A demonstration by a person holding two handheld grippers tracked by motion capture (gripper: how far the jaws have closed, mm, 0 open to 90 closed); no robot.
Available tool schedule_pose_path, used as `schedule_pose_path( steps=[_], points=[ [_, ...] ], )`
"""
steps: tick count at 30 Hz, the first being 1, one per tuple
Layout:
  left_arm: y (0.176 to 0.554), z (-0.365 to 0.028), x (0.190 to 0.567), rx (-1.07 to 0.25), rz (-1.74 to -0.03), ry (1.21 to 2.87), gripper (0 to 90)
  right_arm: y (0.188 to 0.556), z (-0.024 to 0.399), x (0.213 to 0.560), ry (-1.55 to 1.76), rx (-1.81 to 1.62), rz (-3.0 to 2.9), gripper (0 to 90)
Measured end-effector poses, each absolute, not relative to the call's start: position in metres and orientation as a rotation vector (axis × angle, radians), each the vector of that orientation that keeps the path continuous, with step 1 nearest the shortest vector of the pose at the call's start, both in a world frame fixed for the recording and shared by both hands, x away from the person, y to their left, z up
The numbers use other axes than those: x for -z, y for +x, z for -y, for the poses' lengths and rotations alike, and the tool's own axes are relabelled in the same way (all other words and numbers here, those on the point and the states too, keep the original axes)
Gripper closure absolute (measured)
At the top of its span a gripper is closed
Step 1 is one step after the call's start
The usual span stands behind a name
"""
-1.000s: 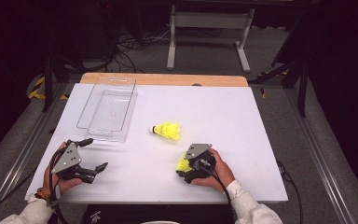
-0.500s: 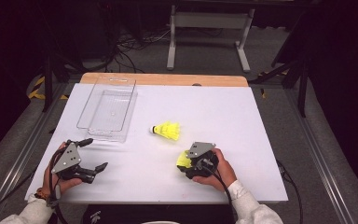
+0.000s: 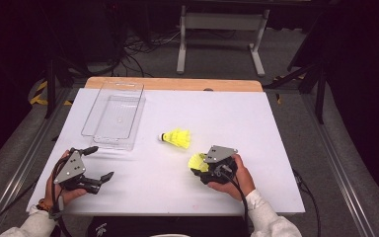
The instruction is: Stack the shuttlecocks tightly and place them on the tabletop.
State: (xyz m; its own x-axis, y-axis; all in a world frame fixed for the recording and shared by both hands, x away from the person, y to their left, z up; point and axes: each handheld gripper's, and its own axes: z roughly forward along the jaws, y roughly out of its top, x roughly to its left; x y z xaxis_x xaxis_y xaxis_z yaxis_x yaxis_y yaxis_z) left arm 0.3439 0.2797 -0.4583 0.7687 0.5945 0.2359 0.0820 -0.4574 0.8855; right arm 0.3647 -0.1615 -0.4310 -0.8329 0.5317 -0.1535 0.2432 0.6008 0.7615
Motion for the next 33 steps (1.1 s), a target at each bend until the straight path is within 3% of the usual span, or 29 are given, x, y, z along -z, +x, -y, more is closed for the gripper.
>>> schedule_pose_path(
  steps=[17,33],
  points=[
    [0.344,-0.282,0.458,-0.658,-0.512,1.974,4.2,0.418,0.168,0.433,0.845,-1.229,-2.332,38.6],
    [0.343,-0.283,0.458,-0.666,-0.512,1.974,4.3,0.417,0.165,0.44,0.829,-1.194,-2.344,39.2]
  ],
)
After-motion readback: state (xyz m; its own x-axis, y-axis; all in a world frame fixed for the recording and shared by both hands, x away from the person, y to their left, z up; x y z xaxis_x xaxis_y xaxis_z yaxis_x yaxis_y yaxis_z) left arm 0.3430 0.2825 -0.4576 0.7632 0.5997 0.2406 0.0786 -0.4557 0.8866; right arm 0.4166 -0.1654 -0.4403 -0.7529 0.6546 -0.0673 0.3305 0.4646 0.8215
